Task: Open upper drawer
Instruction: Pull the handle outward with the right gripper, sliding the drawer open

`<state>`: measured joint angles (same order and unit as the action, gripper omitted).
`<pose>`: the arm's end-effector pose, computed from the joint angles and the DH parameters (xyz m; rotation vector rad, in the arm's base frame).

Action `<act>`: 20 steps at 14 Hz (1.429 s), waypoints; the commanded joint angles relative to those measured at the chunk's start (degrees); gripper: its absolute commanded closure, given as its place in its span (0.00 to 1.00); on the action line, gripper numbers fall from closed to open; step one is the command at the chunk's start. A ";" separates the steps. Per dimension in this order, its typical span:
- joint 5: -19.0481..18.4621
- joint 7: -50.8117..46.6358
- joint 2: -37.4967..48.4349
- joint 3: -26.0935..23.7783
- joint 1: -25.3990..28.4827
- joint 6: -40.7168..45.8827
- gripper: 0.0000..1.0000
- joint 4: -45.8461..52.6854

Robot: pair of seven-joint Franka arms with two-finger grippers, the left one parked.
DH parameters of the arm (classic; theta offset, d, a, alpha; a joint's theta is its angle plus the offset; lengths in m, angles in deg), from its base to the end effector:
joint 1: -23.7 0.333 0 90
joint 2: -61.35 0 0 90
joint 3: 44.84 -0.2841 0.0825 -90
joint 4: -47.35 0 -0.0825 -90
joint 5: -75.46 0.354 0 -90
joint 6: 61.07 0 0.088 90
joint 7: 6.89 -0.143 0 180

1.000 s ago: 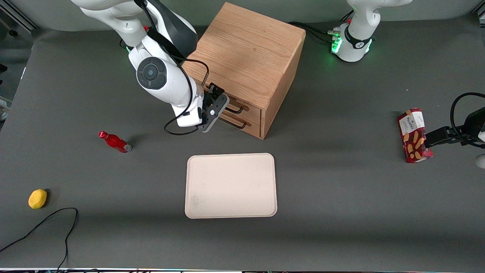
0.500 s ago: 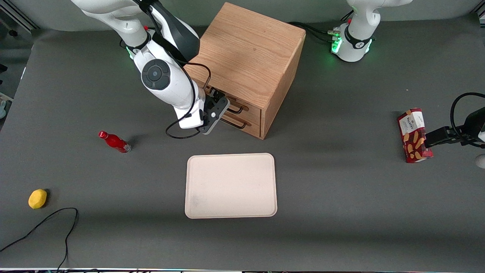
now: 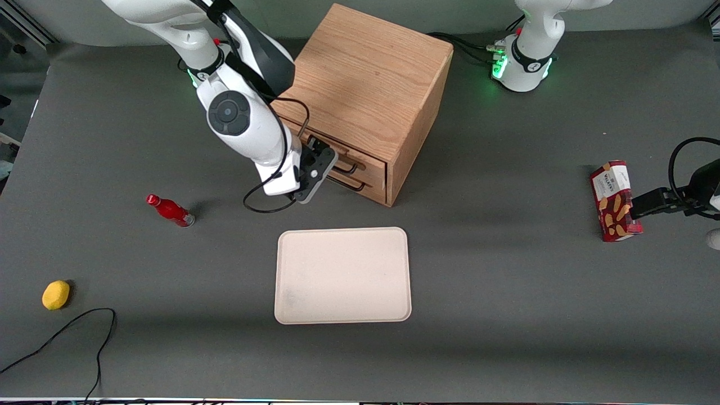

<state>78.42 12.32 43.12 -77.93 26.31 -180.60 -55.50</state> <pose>0.4921 0.3382 0.3494 -2.6277 -1.2826 0.0133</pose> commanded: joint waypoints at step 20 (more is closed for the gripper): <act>4.07 12.60 -8.23 18.04 -0.06 -0.18 0.00 18.55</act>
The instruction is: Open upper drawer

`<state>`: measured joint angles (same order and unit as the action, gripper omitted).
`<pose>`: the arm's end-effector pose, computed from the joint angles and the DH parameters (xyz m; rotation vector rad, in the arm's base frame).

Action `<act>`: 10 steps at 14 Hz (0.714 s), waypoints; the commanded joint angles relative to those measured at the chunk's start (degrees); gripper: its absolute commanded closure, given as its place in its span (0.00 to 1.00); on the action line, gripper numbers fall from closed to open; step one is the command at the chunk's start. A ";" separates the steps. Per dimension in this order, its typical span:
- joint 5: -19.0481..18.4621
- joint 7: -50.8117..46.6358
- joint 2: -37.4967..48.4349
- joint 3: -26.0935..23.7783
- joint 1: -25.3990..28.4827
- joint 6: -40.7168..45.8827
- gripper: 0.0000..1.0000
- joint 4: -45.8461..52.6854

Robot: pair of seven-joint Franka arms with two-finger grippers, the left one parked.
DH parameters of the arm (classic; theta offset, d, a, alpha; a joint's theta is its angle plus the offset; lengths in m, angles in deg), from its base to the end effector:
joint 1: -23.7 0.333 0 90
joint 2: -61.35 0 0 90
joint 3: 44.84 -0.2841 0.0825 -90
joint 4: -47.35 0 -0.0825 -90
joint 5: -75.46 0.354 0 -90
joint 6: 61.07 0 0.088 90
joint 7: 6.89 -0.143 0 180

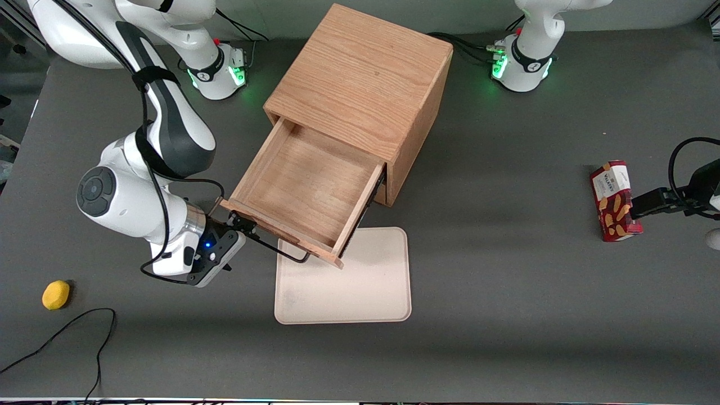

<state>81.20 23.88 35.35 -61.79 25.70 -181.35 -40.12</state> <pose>0.6293 0.1999 0.3678 -2.7086 -1.1225 -0.2324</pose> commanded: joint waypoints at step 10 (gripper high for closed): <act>3.59 -28.17 19.65 15.62 -1.30 27.36 0.00 1.00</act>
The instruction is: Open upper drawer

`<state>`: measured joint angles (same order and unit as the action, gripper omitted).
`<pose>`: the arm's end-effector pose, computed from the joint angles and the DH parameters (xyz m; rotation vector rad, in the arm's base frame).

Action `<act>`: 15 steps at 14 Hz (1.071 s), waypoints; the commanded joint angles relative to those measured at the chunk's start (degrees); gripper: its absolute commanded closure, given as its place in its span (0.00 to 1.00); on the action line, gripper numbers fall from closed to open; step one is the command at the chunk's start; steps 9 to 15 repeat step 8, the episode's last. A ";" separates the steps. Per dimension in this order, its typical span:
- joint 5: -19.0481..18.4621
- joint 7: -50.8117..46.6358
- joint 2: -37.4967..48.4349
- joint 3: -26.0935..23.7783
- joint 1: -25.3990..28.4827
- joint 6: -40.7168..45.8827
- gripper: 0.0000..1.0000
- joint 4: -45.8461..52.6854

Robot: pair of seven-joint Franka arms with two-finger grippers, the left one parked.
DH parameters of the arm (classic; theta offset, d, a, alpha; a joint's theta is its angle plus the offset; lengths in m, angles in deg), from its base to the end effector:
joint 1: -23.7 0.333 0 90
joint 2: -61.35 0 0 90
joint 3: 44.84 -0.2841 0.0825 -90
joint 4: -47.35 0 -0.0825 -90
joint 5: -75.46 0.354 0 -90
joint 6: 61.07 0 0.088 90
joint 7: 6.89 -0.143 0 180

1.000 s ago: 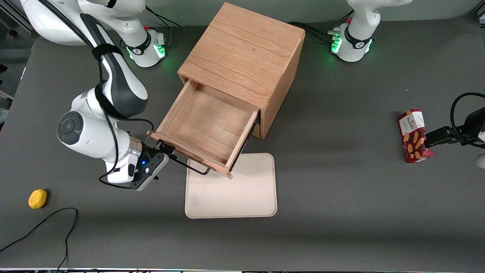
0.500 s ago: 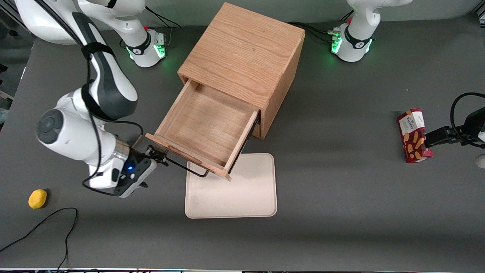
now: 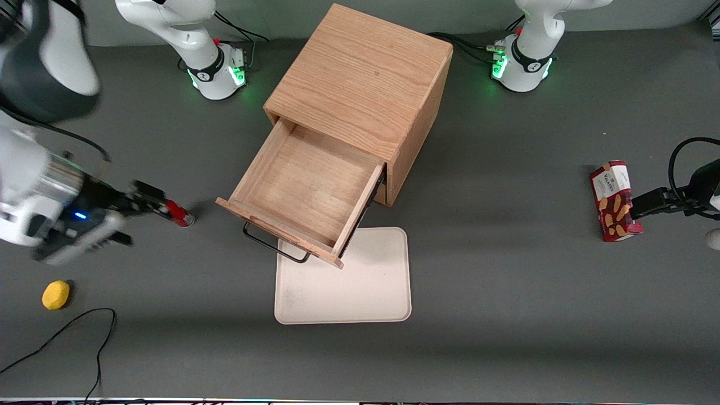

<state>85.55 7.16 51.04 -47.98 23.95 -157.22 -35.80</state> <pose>0.5828 0.0554 0.5224 -2.9292 -0.4255 -0.0952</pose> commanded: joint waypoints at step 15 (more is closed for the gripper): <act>-10.45 -14.22 8.63 2.69 -0.52 7.21 0.00 -5.27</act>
